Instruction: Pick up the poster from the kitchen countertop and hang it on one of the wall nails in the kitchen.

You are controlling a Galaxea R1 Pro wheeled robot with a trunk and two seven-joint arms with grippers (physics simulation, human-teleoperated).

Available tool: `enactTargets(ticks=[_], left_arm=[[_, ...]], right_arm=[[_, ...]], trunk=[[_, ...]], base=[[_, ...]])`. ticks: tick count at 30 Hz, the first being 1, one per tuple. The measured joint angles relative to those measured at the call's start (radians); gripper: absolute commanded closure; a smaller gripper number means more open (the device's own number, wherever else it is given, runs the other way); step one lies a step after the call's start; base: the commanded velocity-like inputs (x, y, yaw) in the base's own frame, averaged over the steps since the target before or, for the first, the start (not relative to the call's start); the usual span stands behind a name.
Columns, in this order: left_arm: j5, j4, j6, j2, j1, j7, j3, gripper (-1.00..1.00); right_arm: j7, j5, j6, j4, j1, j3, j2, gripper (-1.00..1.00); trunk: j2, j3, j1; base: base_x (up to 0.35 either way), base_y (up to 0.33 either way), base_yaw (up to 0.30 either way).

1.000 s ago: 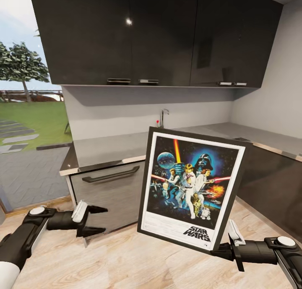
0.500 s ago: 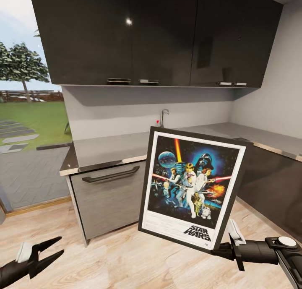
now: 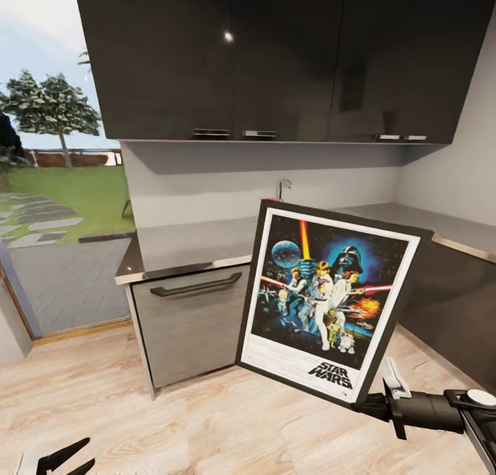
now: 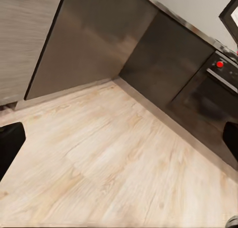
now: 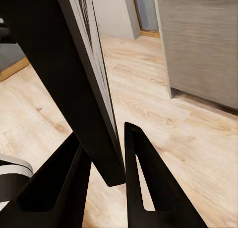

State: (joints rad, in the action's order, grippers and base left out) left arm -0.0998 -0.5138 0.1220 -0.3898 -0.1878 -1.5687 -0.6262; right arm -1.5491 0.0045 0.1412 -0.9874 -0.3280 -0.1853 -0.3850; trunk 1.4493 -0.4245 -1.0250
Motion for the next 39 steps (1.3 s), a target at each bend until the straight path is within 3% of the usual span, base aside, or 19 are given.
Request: enactTargets(ticks=[8, 20, 39], left_arm=[[0.0, 0.075, 0.061, -0.007, 0.001, 0.0, 0.0, -1.0], [0.0, 0.099, 0.078, -0.017, 0.001, 0.0, 0.0, -1.0], [0.001, 0.12, 0.078, -0.017, 0.0, 0.0, 0.0, -1.0]], right_arm=[[0.001, 0.001, -0.002, 0.002, 0.0, 0.002, 0.012, 1.0], [0.005, 0.005, -0.003, 0.002, 0.0, 0.004, 0.016, 1.0], [0.003, 0.005, -0.004, 0.001, 0.0, 0.006, 0.035, 1.0]], trunk=[[0.0, 0.0, 0.0], [0.0, -0.002, 0.0], [0.0, -0.003, 0.0]], base=[[0.0, 0.0, 0.283], [0.0, 0.0, 0.278], [-0.04, 0.045, 0.029]])
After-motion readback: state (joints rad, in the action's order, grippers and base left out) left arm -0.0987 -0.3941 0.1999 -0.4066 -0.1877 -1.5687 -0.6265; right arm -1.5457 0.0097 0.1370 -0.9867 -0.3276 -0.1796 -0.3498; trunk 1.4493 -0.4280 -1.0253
